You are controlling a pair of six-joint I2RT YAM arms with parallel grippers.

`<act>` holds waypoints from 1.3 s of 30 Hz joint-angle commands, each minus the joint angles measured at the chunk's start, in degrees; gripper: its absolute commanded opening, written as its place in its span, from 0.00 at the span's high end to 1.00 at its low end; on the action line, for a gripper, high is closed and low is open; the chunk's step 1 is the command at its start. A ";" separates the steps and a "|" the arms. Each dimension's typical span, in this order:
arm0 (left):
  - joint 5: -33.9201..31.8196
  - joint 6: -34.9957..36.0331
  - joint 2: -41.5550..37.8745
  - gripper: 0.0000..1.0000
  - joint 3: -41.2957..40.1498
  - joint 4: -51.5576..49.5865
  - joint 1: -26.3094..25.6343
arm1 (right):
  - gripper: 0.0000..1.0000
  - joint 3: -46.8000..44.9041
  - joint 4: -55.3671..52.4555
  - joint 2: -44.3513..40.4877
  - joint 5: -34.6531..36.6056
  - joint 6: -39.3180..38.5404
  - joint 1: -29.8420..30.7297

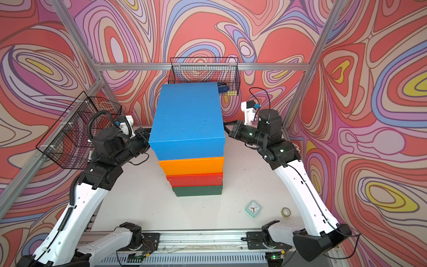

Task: Stack the shoeboxes
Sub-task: Adjust the shoebox.

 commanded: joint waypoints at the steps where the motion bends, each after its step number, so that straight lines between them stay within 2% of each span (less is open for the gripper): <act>1: 2.09 0.49 0.87 0.90 -0.11 -0.54 -0.82 | 0.98 -0.44 1.92 -1.24 -2.32 0.62 0.78; 9: -0.35 1.55 0.39 0.89 0.65 -1.86 -0.81 | 0.97 -0.88 2.45 -1.45 -4.03 1.89 0.86; 25: 0.63 0.58 1.34 0.89 0.67 -1.58 -0.81 | 0.97 -0.07 -1.46 -2.67 -2.96 -0.10 0.85; 34: 1.63 -0.28 1.09 0.89 0.14 -0.77 -0.86 | 0.97 0.30 -2.86 -2.86 -0.96 -0.53 0.77; 39: 1.12 0.08 0.29 0.89 -0.22 -1.21 -0.87 | 0.97 -0.08 -3.90 -3.23 2.95 -0.84 0.75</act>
